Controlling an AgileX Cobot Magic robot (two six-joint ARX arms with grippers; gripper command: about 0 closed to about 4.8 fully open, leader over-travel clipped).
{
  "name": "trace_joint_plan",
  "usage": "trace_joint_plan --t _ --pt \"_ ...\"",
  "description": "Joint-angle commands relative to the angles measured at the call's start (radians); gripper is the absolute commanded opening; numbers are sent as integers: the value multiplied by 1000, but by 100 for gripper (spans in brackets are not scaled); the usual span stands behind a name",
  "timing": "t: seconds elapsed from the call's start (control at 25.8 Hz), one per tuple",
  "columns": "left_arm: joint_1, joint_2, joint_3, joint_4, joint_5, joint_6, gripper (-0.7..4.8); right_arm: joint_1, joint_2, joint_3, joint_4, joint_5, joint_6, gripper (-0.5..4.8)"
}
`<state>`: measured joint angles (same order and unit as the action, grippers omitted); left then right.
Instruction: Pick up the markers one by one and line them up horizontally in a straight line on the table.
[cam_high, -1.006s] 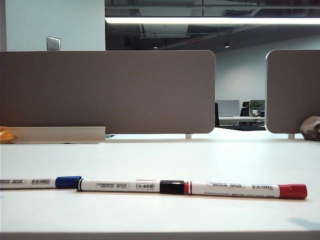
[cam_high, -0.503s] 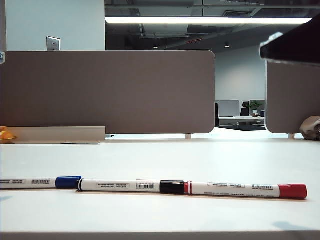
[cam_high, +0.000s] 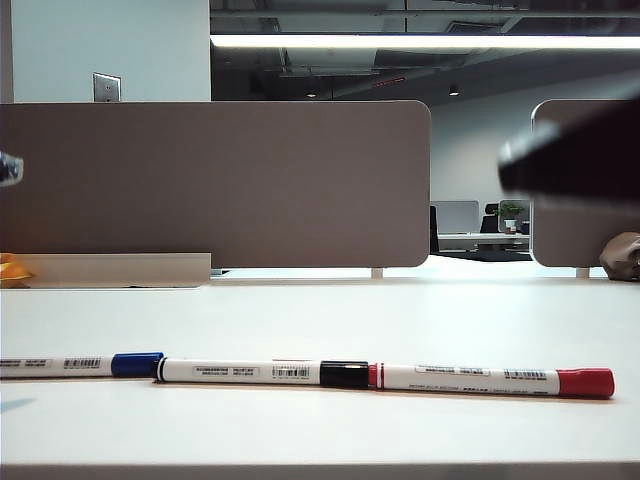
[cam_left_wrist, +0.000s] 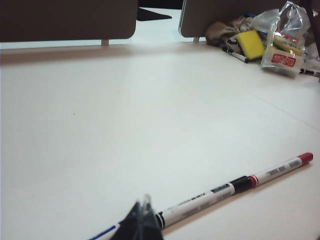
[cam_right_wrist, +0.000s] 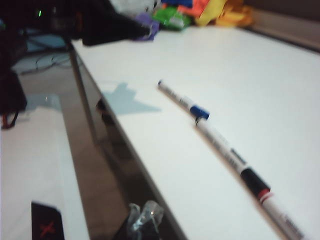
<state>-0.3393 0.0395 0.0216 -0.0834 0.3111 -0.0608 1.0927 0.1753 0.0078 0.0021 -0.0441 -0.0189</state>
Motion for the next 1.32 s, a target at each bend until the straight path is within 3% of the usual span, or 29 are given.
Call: trace_joint_plan --t 0.04,0.27,0.58,0.77,1.01,1.32 --pt "0 1 -13 9 9 0 -6 0 0 -6 -44 -11 3 -1" --pt "0 1 -14 -9 -3 2 -6 0 0 -6 -83 2 3 -1" --pt "1 1 -14 -15 -248 1 -5 -1 0 -7 -159 49 3 -1" --pt "1 1 -13 -12 -243 10 -6 0 -1 -6 -179 49 2 -1" --pt "1 1 -13 -13 -248 137 -5 0 -1 -6 -179 45 2 -1" --pt "1 1 -13 -13 -245 135 -5 0 -1 -6 -179 45 2 -1"
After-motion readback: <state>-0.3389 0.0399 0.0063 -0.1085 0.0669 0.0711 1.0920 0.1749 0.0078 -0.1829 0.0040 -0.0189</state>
